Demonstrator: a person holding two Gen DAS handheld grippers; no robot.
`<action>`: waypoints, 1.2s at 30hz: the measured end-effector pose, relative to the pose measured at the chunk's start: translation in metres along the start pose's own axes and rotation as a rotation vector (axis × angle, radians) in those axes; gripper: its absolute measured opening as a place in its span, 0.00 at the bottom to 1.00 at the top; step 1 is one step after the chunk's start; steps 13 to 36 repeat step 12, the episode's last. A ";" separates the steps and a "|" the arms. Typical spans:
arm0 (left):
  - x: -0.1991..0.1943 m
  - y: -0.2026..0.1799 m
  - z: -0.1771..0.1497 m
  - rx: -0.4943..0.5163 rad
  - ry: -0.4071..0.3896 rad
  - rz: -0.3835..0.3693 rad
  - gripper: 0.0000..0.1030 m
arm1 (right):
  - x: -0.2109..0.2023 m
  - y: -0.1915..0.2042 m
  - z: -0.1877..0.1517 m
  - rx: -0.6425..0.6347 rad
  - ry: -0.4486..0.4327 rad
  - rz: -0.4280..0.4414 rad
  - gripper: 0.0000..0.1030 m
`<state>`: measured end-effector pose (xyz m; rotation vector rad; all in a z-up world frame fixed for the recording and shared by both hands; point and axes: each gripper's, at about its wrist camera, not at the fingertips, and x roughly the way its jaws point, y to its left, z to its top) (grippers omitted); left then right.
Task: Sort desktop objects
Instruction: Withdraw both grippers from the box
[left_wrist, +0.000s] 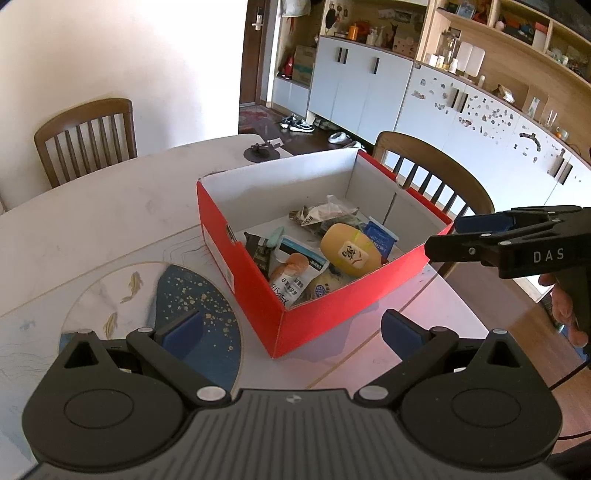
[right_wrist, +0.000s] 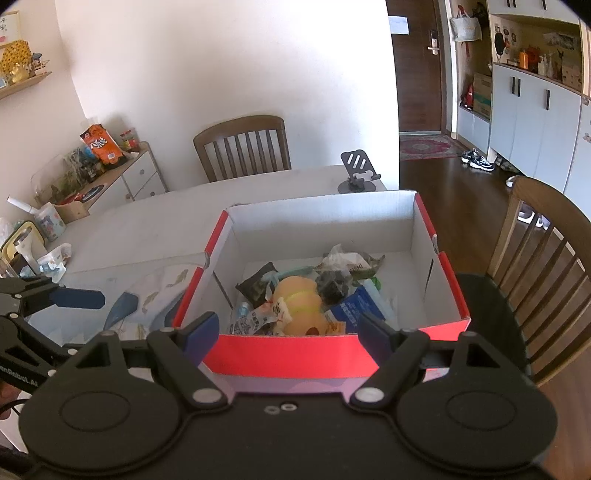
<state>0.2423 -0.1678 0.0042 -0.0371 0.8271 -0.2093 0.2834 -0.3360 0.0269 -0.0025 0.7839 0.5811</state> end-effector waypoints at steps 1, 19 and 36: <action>0.000 -0.001 0.000 0.002 -0.002 0.001 1.00 | 0.000 0.000 -0.001 0.000 0.001 0.000 0.80; -0.008 -0.001 -0.005 0.010 -0.013 0.008 1.00 | -0.001 0.001 -0.007 0.006 0.009 0.008 0.80; -0.008 -0.001 -0.005 0.010 -0.013 0.008 1.00 | -0.001 0.001 -0.007 0.006 0.009 0.008 0.80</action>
